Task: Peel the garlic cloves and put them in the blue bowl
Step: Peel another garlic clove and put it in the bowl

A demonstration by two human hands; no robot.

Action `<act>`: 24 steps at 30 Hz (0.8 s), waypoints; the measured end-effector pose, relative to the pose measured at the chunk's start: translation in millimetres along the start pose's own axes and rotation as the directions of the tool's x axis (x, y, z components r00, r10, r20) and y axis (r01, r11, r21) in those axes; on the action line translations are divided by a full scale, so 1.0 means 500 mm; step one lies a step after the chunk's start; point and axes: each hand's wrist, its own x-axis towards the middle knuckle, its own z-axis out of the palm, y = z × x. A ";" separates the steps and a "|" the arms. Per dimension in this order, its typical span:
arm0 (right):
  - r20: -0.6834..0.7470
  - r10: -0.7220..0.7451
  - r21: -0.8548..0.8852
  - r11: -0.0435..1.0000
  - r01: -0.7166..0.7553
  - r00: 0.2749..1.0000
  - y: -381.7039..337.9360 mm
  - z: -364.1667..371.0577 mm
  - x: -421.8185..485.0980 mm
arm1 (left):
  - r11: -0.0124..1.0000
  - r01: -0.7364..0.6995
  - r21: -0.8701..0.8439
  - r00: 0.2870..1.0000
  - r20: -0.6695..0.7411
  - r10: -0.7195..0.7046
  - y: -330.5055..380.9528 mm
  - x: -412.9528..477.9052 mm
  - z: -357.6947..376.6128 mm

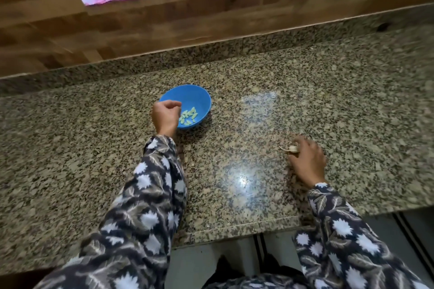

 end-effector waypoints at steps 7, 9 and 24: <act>-0.066 -0.041 0.136 0.989 0.049 0.997 -0.003 0.008 -0.028 | 0.988 -0.135 -0.077 0.918 0.366 0.154 -0.064 -0.226 0.070; -0.017 -0.081 0.189 0.978 0.082 0.997 -0.020 0.012 -0.038 | 0.991 -0.125 -0.053 0.840 0.526 0.134 -0.080 -0.271 0.101; 0.337 -0.010 0.878 0.365 -0.310 0.941 -0.107 0.075 -0.099 | 0.861 0.284 -0.422 0.844 0.536 -0.015 -0.074 -0.331 0.117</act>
